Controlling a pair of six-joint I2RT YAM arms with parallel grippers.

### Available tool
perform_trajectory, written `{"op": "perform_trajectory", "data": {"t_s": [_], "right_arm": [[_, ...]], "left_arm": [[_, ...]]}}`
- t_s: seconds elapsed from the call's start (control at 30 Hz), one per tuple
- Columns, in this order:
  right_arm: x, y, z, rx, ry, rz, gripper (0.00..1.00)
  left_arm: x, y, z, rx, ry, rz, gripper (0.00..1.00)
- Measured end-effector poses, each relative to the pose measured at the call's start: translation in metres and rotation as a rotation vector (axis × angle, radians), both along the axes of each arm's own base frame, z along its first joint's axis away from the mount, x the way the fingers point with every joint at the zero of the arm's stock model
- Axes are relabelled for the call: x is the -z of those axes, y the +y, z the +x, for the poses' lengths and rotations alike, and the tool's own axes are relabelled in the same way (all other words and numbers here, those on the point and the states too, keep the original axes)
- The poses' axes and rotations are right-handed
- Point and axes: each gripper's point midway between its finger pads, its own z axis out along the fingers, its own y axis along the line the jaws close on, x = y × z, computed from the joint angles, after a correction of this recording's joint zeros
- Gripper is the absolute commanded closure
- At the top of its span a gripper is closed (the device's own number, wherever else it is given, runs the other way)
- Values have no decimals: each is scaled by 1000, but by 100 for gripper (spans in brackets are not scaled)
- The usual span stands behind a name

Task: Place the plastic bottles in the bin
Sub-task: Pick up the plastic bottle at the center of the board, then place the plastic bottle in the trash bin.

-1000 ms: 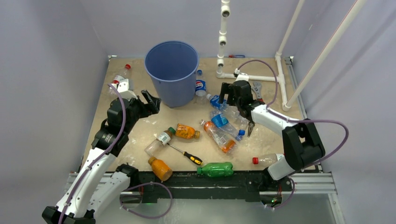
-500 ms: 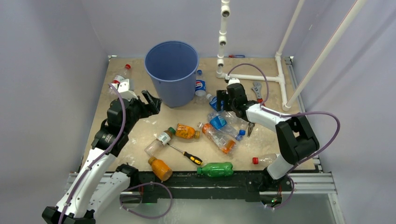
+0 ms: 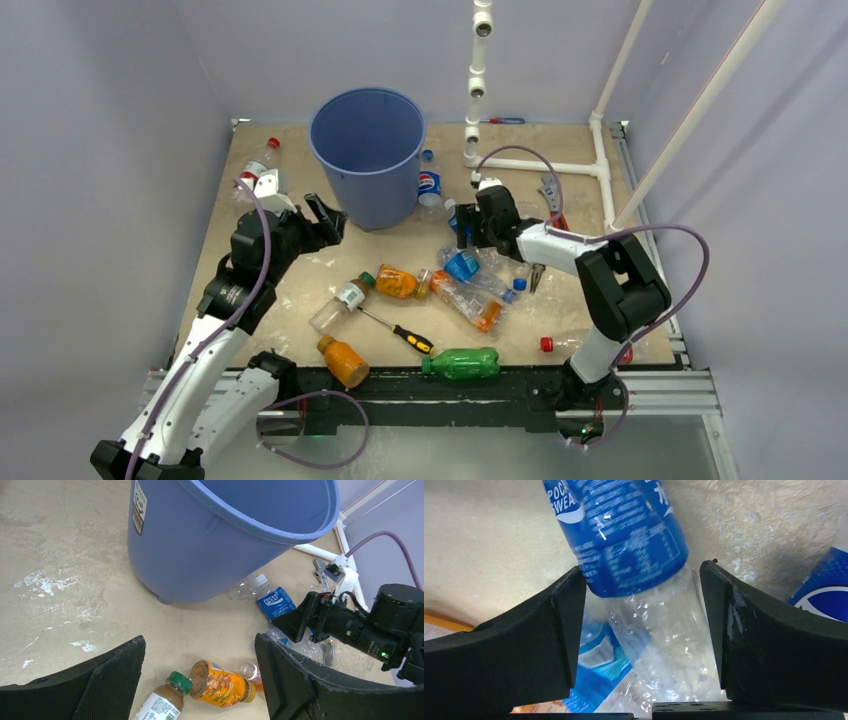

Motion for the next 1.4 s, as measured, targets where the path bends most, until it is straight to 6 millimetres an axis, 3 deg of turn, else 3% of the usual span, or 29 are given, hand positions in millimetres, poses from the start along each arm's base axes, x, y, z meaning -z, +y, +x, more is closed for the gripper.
{"op": "perform_trajectory", "data": {"t_s": [0.1, 0.17, 0.37, 0.5, 0.67, 0.87, 1.03, 1.13, 1.3, 1.4], "right_arm": [[15, -2, -3, 3, 32, -20, 24], [22, -4, -5, 9, 46, -32, 34], [11, -11, -7, 36, 14, -30, 50], [-30, -16, -11, 53, -78, 9, 53], [-115, -17, -23, 42, -289, 143, 54], [-211, -14, -85, -136, -591, 394, 56], [-261, 1, -152, -396, -805, 585, 59], [-277, 14, -173, -526, -853, 641, 59], [-268, 34, -186, -634, -827, 686, 61], [-260, 49, -193, -682, -797, 713, 62]], "left_arm": [[0, 0, 0, 0, 0, 0, 21], [0, 0, 0, 0, -2, -1, 21], [-1, 0, 1, 0, -5, -2, 22], [-2, 0, 1, -1, -8, -2, 23], [-9, 7, -1, -34, -36, -4, 22], [-36, 7, -6, -31, -130, -53, 21], [-74, -23, -11, 133, -243, -150, 15], [-111, -54, -20, 309, -340, -241, 4], [-156, -90, -31, 532, -440, -323, 4], [-165, -113, -37, 635, -453, -353, 6]]}}
